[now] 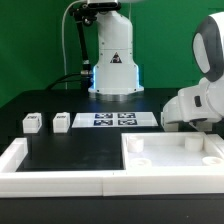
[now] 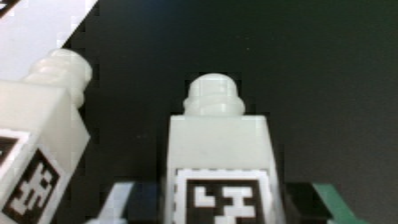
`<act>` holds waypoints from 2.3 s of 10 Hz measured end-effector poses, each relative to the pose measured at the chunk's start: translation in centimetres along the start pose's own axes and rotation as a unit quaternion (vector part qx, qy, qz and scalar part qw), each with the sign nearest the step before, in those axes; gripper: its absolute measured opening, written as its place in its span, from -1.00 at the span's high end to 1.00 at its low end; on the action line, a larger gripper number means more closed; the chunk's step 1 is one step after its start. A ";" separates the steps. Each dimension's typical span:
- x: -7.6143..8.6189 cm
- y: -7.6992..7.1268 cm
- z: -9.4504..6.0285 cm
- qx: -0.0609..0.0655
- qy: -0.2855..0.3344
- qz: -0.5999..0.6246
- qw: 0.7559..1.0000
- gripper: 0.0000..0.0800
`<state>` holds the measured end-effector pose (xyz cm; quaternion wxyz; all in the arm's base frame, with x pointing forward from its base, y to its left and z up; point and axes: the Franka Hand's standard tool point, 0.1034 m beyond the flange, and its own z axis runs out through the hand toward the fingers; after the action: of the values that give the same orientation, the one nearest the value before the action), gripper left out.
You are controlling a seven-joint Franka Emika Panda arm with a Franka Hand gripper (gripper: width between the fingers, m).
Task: Assemble square table
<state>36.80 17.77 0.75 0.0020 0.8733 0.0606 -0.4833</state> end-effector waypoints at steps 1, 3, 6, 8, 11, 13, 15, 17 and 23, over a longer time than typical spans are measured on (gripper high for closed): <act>0.0 0.0 0.0 0.000 0.000 0.000 1.000 0.29; 0.0 0.0 0.0 0.000 0.000 0.000 1.000 0.29; -2.1 1.1 -2.1 0.008 0.002 -0.008 1.000 0.28; -5.4 2.8 -5.3 0.019 0.001 -0.009 1.000 0.28; -5.6 3.0 -6.3 0.021 0.032 -0.007 0.999 0.28; -5.3 3.1 -7.0 0.022 0.110 -0.005 0.994 0.28; -4.6 3.9 -10.2 0.026 0.186 -0.010 0.982 0.28; -5.2 4.8 -13.3 0.028 0.232 -0.013 0.972 0.28; -5.0 5.1 -16.4 0.017 0.417 -0.006 0.909 0.28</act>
Offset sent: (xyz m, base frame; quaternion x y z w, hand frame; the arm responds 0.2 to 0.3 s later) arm 0.0000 0.0000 0.0000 0.0000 0.0000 0.0000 1.0000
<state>48.56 13.22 13.48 -0.0414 0.9948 0.0532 -0.0765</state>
